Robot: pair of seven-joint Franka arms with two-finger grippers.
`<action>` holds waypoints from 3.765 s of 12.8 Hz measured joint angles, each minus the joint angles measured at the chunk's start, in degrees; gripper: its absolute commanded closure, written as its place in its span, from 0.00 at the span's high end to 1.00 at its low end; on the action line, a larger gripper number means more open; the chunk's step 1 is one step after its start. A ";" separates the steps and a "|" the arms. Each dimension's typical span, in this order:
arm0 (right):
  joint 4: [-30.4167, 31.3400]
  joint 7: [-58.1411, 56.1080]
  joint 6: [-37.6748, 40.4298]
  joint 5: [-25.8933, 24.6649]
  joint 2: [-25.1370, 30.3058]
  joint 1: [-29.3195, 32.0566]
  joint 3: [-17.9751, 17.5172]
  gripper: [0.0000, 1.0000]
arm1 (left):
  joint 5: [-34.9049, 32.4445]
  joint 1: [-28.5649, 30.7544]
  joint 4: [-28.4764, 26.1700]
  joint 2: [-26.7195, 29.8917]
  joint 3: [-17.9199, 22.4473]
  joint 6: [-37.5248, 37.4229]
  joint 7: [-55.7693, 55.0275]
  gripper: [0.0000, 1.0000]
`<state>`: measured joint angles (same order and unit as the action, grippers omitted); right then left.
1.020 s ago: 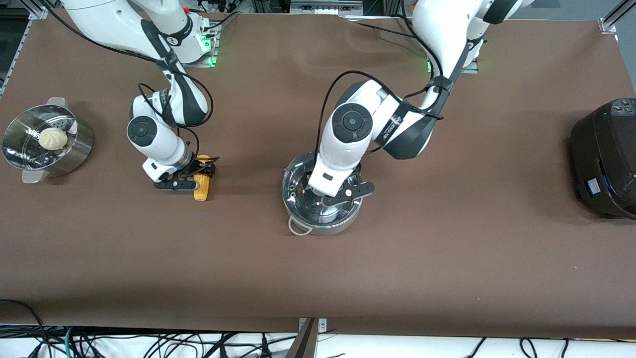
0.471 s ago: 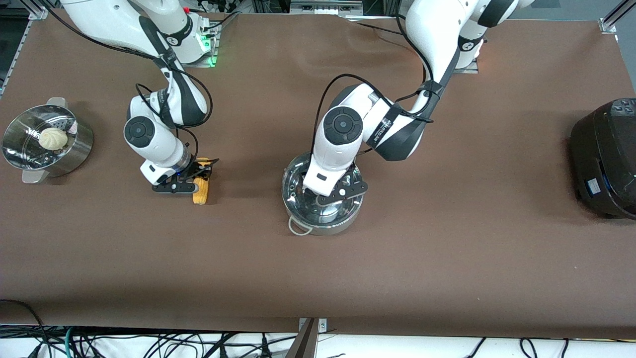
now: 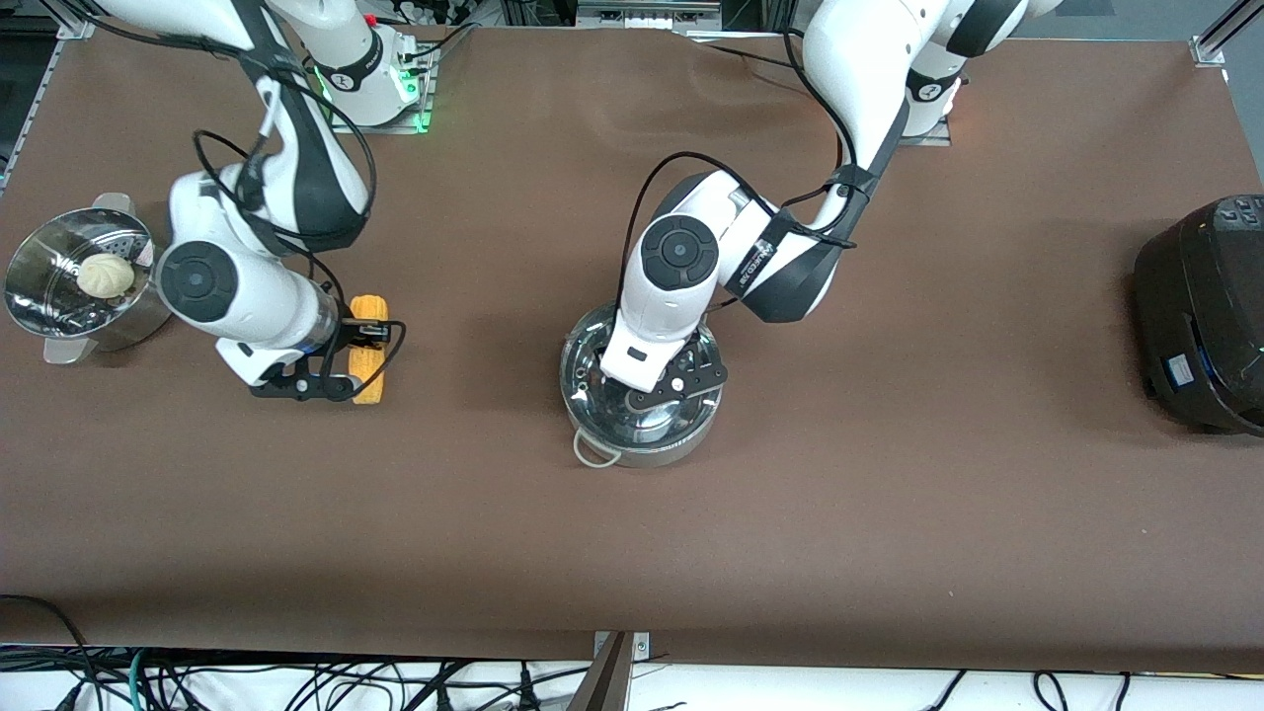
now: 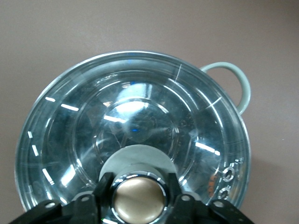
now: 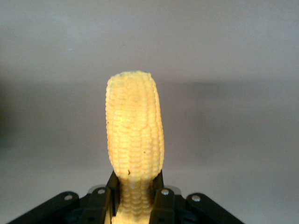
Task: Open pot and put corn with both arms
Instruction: 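Grasp the lid knob with the left gripper while the right gripper grasps the corn, then lift the lid aside with the left gripper while the right gripper carries corn, then lower the corn into the pot and open the right gripper, then set the lid on the table with the left gripper while the right gripper withdraws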
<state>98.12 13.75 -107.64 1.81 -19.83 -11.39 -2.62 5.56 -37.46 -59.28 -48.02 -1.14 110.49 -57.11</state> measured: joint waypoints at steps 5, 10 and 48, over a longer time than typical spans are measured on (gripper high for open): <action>-11.24 0.12 13.44 8.27 0.04 -0.08 -0.38 0.00 | 0.00 0.00 0.64 0.20 0.28 -1.39 0.00 0.00; -13.12 3.80 15.13 15.93 -0.15 -0.11 -1.63 0.00 | -0.01 5.77 1.18 9.25 1.04 -12.09 8.96 0.00; -14.64 -3.02 15.83 4.34 11.53 0.83 11.71 1.00 | -5.11 29.23 -30.66 41.34 7.86 -23.60 61.41 1.00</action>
<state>83.48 10.73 -91.81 6.15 -8.30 -10.56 9.08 0.45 -8.23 -89.94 -6.69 6.72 86.90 4.30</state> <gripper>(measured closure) 0.000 0.004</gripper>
